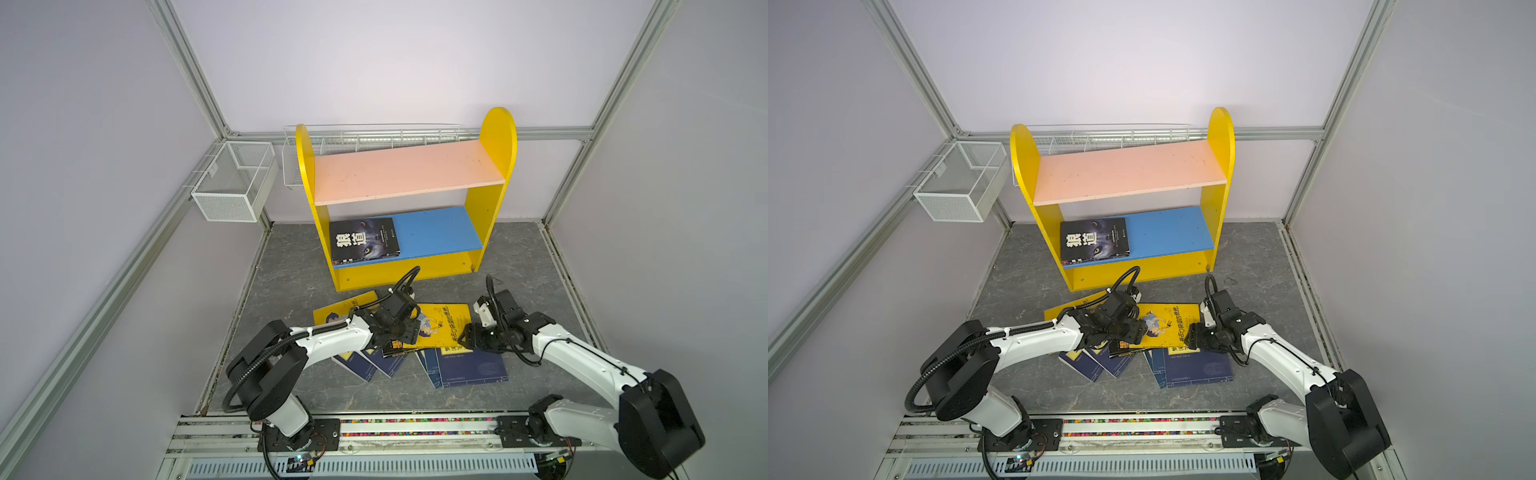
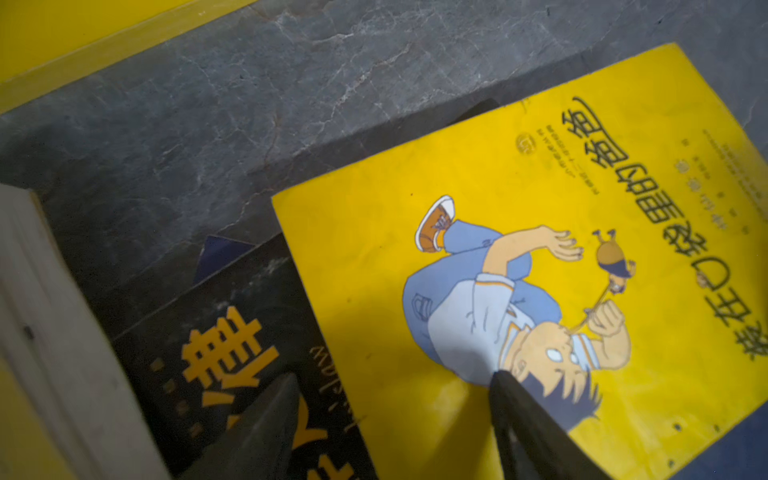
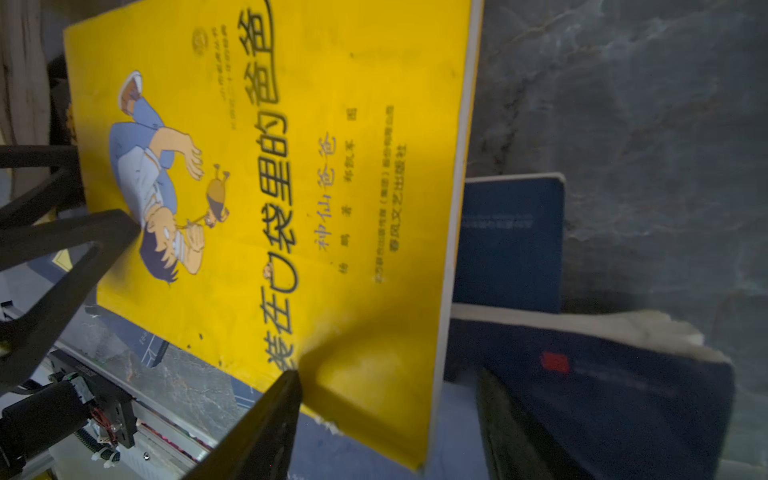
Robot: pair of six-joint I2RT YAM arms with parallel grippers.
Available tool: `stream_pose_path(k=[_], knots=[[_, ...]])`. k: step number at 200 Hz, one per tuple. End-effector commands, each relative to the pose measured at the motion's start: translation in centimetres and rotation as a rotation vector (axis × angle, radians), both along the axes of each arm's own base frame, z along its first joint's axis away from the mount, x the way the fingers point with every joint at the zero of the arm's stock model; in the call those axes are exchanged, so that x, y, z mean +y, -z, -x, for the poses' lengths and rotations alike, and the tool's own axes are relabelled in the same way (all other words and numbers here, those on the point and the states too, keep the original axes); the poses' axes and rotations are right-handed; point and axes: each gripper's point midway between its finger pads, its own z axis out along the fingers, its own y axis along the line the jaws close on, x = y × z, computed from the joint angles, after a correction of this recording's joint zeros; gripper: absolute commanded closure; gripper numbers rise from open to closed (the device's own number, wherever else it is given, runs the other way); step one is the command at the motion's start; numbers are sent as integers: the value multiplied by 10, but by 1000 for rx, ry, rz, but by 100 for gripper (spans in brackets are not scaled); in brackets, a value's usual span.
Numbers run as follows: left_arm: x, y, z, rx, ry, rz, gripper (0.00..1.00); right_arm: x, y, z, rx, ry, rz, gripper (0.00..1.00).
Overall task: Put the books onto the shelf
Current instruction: 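Reach both grippers to the yellow cartoon book and grasp its edge with the right, then lift the yellow cartoon book with the right gripper while the left draws back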
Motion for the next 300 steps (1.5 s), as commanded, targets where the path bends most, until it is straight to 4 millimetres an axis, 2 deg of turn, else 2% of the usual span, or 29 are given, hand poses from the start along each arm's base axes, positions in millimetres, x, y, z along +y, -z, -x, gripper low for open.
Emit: stream_pose_path(k=[1,35,61,88,103,149,177,201,211,222,240,252,270,289,299,300], knots=[[5,24,9,65,40,-85,38,5,6,-1,4,-8,-57,35],[8,41,16,120,57,-132,52,19,-18,-8,-63,-39,-166,46],[8,48,20,145,71,-140,54,27,-52,-13,-130,-65,-238,54],[6,51,25,162,94,-137,54,35,-88,-21,-206,-83,-296,55],[3,50,25,162,106,-124,54,39,-99,-26,-219,-72,-325,58],[-5,40,28,136,145,-56,52,38,-96,-38,-205,29,-342,65],[-7,33,30,119,162,-22,51,29,-91,-43,-207,94,-312,77],[-7,24,27,86,151,2,48,30,-94,-42,-208,100,-327,87],[-5,17,23,70,122,11,43,30,-96,-41,-214,99,-328,90],[-3,7,18,46,96,32,34,29,-100,-40,-229,87,-326,92],[2,-20,5,5,32,109,20,27,-113,-39,-263,60,-316,93],[15,-43,-7,-50,-49,152,15,26,-123,-38,-291,35,-320,93],[52,-84,-31,-124,-261,261,9,26,-147,-37,-350,5,-343,93],[102,-112,-45,-181,-500,414,8,31,-179,-36,-420,-34,-393,94],[129,-119,-47,-226,-613,467,8,34,-192,-36,-442,-53,-417,93],[132,-120,-47,-231,-624,471,8,35,-199,-37,-458,-56,-424,93]])
